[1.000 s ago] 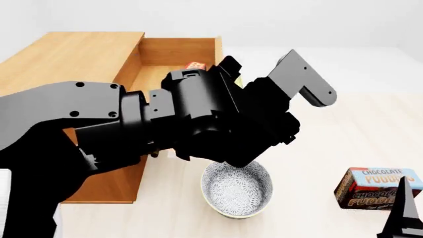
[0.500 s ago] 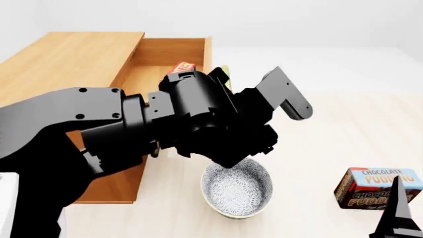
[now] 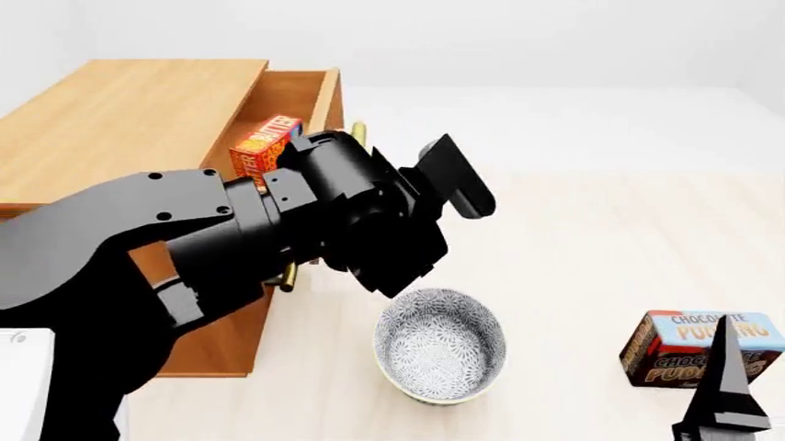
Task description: Put the butter at the back in the top drawer of the cabinet and close it.
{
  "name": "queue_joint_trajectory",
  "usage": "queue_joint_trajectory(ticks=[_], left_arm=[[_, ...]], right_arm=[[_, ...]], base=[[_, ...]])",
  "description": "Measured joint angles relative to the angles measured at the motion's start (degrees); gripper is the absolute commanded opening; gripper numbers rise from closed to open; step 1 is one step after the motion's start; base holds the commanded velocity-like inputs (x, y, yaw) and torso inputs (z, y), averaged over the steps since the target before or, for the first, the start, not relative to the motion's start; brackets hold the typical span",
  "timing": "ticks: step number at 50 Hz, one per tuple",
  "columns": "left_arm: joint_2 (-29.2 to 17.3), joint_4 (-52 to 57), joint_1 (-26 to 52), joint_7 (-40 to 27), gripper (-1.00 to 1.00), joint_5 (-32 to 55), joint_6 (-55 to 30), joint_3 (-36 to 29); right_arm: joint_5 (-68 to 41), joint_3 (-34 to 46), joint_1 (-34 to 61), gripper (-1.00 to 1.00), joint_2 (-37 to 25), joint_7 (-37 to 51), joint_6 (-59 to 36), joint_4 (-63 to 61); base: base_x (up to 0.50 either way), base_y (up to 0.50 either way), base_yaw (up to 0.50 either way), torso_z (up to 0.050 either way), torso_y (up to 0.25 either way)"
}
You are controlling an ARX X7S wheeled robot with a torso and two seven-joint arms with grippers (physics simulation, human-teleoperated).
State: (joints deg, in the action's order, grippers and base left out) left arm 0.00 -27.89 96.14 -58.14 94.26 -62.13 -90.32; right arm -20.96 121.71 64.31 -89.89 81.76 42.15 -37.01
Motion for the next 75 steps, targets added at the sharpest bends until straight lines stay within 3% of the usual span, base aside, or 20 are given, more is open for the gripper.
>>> queue_joint_trajectory(ticks=[27,62,75], left_arm=[[0.0,-12.0,-2.1,1.1,1.0,-3.1,-2.8,0.2],[0.0,-24.3,-6.0,6.2,1.0,-14.0,-3.1,1.2],[0.0,-25.3,-6.5,4.6,1.0,-15.8,-3.0,4.9]], right_arm=[[-3.1,-2.3,2.2,1.0,-0.1,-2.6,-5.9,-5.0],[-6.8,-4.9,4.5,1.0,-0.1,-5.8,-11.1,-8.9],[-7.6,-5.7,4.9,1.0,0.0,-6.4,-12.2,-9.7]], base=[[0.0,0.0,0.0,0.0,0.0],[0.0,0.0,0.0,0.0,0.0],[0.0,0.0,0.01,0.0,0.0]])
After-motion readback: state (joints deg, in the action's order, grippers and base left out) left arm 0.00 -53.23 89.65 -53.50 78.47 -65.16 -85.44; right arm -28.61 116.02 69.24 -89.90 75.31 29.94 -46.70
